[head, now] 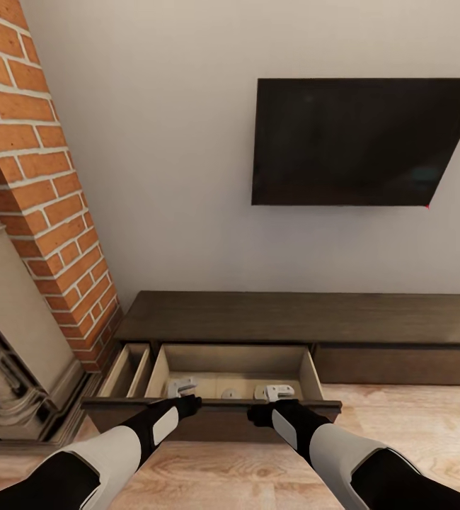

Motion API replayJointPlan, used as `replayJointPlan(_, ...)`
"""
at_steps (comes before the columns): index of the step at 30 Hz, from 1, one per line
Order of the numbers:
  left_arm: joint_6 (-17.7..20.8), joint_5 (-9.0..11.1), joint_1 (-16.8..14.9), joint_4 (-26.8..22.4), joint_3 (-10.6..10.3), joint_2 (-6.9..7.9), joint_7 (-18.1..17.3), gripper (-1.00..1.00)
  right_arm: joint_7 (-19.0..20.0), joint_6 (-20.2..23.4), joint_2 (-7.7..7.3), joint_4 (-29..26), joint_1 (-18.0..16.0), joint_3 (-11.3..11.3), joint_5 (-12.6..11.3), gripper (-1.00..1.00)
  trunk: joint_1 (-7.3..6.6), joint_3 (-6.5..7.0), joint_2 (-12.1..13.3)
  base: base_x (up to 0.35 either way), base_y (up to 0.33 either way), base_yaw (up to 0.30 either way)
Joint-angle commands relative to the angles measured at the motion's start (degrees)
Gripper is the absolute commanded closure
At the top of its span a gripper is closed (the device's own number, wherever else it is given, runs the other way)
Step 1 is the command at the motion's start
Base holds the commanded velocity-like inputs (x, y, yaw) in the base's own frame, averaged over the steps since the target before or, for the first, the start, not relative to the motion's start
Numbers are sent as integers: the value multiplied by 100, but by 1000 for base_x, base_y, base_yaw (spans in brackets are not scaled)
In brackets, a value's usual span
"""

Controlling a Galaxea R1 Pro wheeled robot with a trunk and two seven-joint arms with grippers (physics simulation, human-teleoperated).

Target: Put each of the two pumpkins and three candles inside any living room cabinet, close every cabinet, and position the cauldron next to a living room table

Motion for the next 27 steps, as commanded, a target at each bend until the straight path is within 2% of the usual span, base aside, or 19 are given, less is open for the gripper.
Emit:
replayJointPlan(1,28,45,-1,-14,-49,2,35,-100,-33,30,0,-11,-2,43,-51,-100,22,-24,-44,0,0,0)
replayJointPlan(27,28,44,-1,-12,-42,-4,44,-100,2,30,0,-10,-2,43,-53,-100,593,-490,-1087,0,0,0)
